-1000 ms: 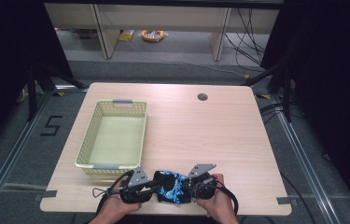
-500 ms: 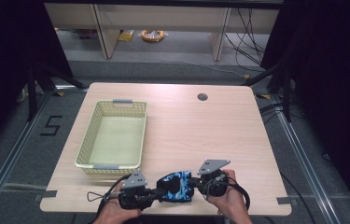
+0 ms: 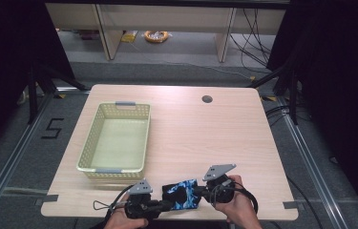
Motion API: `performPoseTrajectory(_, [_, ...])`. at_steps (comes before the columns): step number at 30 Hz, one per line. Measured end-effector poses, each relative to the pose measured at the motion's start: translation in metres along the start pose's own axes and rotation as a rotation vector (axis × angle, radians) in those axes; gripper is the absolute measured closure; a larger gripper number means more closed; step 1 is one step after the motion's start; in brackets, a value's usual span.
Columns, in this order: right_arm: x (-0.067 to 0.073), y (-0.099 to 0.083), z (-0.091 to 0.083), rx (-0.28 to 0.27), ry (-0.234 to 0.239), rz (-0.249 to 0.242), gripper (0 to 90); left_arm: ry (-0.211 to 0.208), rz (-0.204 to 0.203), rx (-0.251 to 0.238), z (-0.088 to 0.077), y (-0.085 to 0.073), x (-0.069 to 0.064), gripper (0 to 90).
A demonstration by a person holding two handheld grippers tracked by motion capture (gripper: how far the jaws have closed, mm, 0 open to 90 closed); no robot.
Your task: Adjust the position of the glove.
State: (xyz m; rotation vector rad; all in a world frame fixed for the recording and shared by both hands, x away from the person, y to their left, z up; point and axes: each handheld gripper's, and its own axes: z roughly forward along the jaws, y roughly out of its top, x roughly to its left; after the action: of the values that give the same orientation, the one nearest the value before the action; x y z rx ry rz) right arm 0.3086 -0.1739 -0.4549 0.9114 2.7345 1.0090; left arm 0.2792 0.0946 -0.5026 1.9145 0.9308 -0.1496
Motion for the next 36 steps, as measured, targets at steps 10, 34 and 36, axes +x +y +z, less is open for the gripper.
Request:
performPoseTrajectory(10, [-0.012, -0.011, 0.024, 0.091, -0.018, 0.068, 82.5, 0.038, -0.011, 0.019, 0.009, -0.002, 0.012, 75.5])
performPoseTrajectory(34, [-0.004, -0.018, 0.004, 0.035, 0.019, 0.108, 85.6, 0.016, -0.033, -0.001, 0.004, 0.005, 0.015, 70.7])
performPoseTrajectory(36, [-0.005, -0.021, 0.009, 0.053, -0.005, 0.133, 81.8, 0.030, -0.035, -0.006, 0.004, 0.006, 0.015, 67.5])
